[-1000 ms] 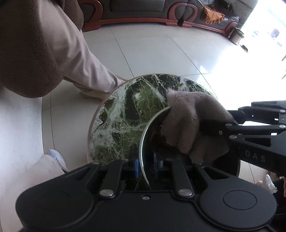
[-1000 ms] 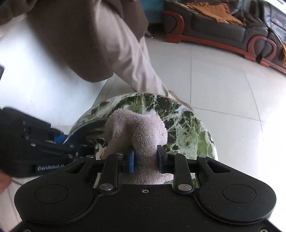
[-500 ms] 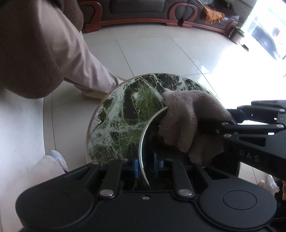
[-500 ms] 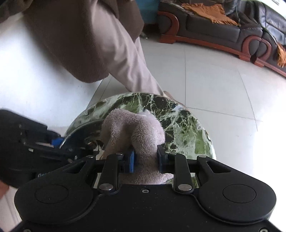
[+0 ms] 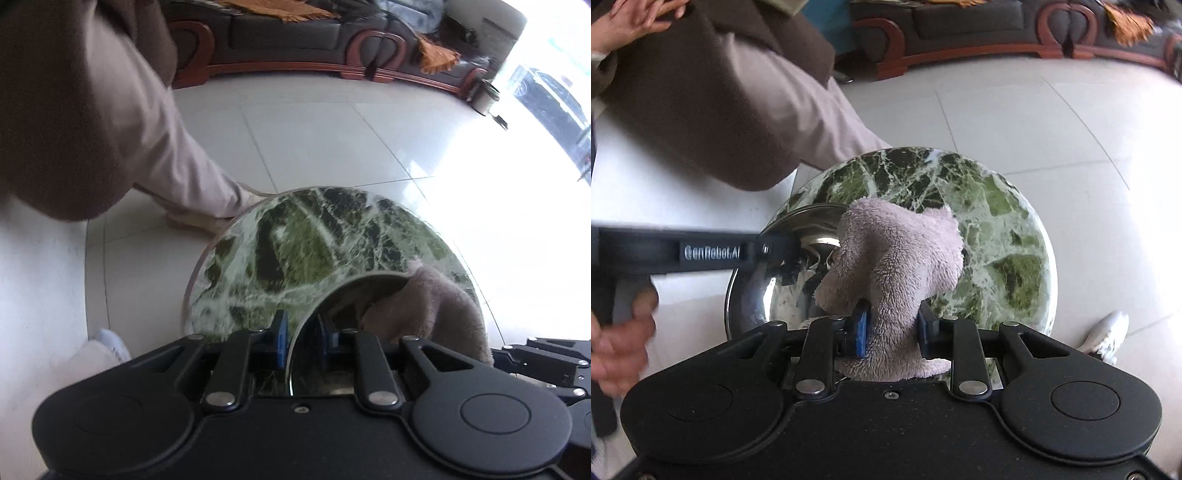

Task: Clean bowl
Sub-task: 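Wipe the bowl bottom with the towel in the right gripper while the left gripper holds the rim, then rub the towel along the bowl wall with the right gripper while the left gripper holds the rim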

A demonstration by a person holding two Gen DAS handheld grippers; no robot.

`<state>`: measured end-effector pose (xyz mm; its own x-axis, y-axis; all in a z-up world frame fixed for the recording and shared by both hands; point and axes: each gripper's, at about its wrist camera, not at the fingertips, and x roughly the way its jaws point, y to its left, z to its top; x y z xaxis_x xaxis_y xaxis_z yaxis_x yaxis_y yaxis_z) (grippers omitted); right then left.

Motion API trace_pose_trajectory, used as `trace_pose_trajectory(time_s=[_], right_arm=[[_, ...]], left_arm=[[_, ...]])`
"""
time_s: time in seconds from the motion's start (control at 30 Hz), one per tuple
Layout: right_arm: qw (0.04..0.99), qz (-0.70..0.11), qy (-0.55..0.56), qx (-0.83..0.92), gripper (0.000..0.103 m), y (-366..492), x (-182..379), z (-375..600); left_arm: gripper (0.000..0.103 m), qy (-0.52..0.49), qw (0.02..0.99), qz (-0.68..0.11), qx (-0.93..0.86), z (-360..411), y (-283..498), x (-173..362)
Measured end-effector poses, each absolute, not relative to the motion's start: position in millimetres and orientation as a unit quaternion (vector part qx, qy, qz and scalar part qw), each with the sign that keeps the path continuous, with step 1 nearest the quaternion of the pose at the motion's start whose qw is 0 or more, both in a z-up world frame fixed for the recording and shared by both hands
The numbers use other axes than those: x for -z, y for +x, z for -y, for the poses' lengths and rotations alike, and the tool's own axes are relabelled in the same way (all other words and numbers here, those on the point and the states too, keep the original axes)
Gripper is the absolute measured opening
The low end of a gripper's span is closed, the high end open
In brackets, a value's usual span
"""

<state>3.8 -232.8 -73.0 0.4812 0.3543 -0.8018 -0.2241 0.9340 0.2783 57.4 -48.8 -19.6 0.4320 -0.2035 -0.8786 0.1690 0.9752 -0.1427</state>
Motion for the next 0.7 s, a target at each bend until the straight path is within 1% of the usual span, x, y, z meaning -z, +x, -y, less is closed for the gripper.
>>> trace_pose_trajectory(time_s=[0.2,0.3,0.47,0.53,0.7], right_arm=[[0.859,-0.465,-0.014,-0.214,0.025,18,63,227],[0.852,-0.453,-0.064,-0.255,0.025,36,59,218],[0.827,-0.436,-0.158,-0.317,0.025,47,54,201],[0.821,-0.434,-0.175,-0.329,0.025,49,53,197],[0.815,-0.427,-0.189,-0.343,0.025,55,47,187]], left_arm=[[0.010,-0.022,0.823,-0.553,0.125,40,48,25],[0.013,-0.008,0.818,-0.560,0.133,38,40,23],[0.012,0.000,0.826,-0.546,0.142,37,54,17],[0.012,0.010,0.817,-0.557,0.148,41,65,25],[0.013,0.011,0.816,-0.558,0.148,41,63,29]])
